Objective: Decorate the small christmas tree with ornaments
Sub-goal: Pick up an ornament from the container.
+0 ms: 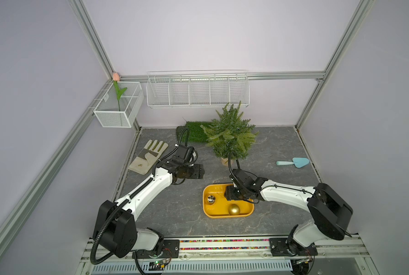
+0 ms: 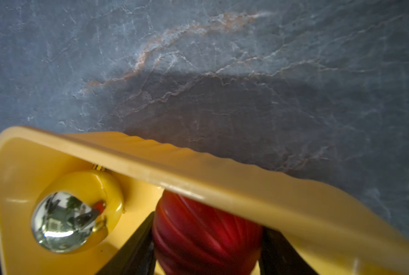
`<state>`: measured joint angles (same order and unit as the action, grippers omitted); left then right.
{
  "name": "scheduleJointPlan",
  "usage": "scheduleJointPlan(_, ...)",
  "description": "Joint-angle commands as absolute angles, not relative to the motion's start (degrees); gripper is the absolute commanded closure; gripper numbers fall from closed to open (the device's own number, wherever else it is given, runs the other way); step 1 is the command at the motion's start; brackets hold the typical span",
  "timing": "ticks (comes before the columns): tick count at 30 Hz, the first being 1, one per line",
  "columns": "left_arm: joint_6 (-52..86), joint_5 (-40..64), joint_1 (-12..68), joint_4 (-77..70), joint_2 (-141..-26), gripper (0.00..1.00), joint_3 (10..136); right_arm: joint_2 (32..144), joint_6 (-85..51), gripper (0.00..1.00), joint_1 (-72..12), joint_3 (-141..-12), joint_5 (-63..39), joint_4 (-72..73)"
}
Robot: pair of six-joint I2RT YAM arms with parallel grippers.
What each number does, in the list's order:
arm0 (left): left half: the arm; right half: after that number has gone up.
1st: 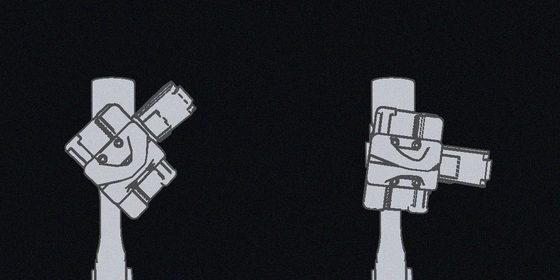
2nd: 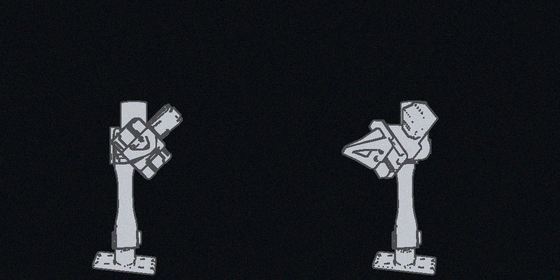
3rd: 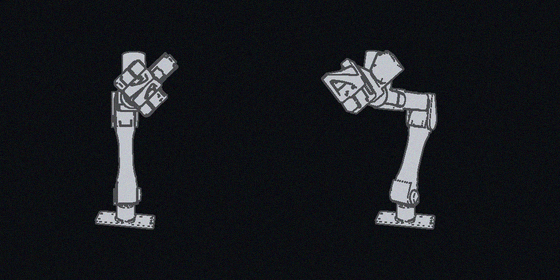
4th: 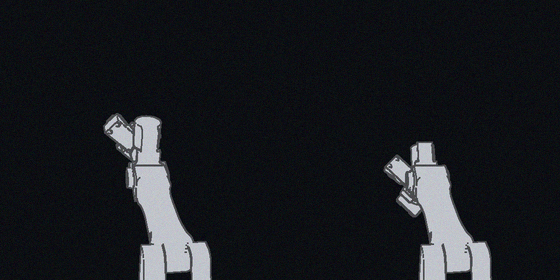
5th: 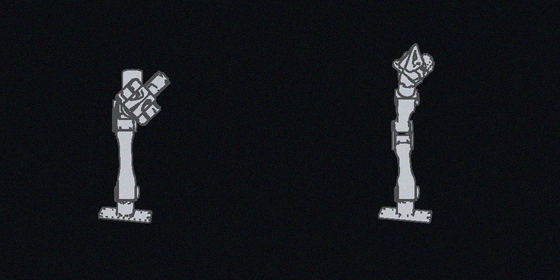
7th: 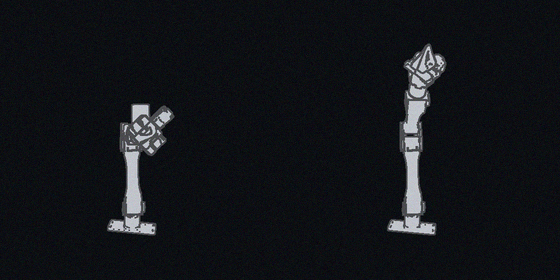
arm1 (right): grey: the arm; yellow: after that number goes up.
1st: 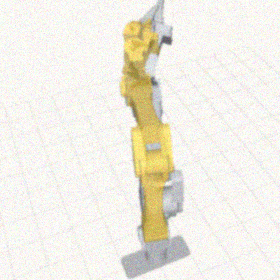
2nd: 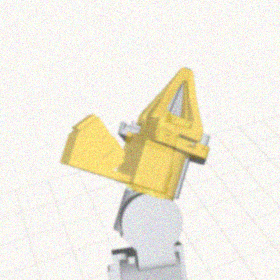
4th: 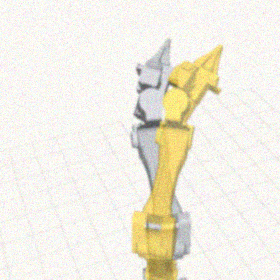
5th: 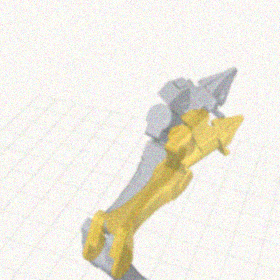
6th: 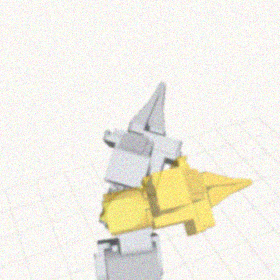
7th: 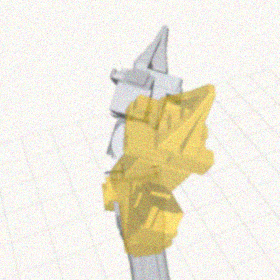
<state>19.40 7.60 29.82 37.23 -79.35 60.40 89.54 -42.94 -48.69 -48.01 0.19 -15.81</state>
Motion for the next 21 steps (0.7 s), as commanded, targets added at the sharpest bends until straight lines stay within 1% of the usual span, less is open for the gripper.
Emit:
scheduleJointPlan(1,20.24,8.08,29.61,36.26,-77.48,0.22,59.94,88.31,-43.01,0.43,-48.76,-47.62,1.32,-15.29)
scheduleJointPlan(4,19.95,8.18,29.57,36.24,-77.02,0.22,60.45,85.92,-41.98,0.49,-48.76,-48.37,1.9,-17.94)
scheduleJointPlan(7,19.57,8.41,29.62,36.33,-75.9,0.23,61.66,81.81,-40.53,0.51,-48.7,-49.28,2.43,-21.7)
scheduleJointPlan(13,15.9,11.9,29.62,29.13,-68.28,0.24,62.13,71.54,-34.15,0.53,-47.18,-54.0,2.97,-32.17)
scheduleJointPlan(15,13.44,14.44,29.78,25.67,-65.66,0.25,62.11,68.11,-31.3,0.53,-45.34,-55.67,2.28,-35.59)
scheduleJointPlan(18,10.92,16.55,30.53,16.11,-61.72,0.25,60.38,63.22,-26.68,0.53,-40.88,-58.64,-0.73,-39.04)
scheduleJointPlan(21,6.06,16.32,33.13,9.59,-60.68,0.23,60.72,60.38,-22.85,0.52,-35.75,-62.64,-4.02,-41.98)
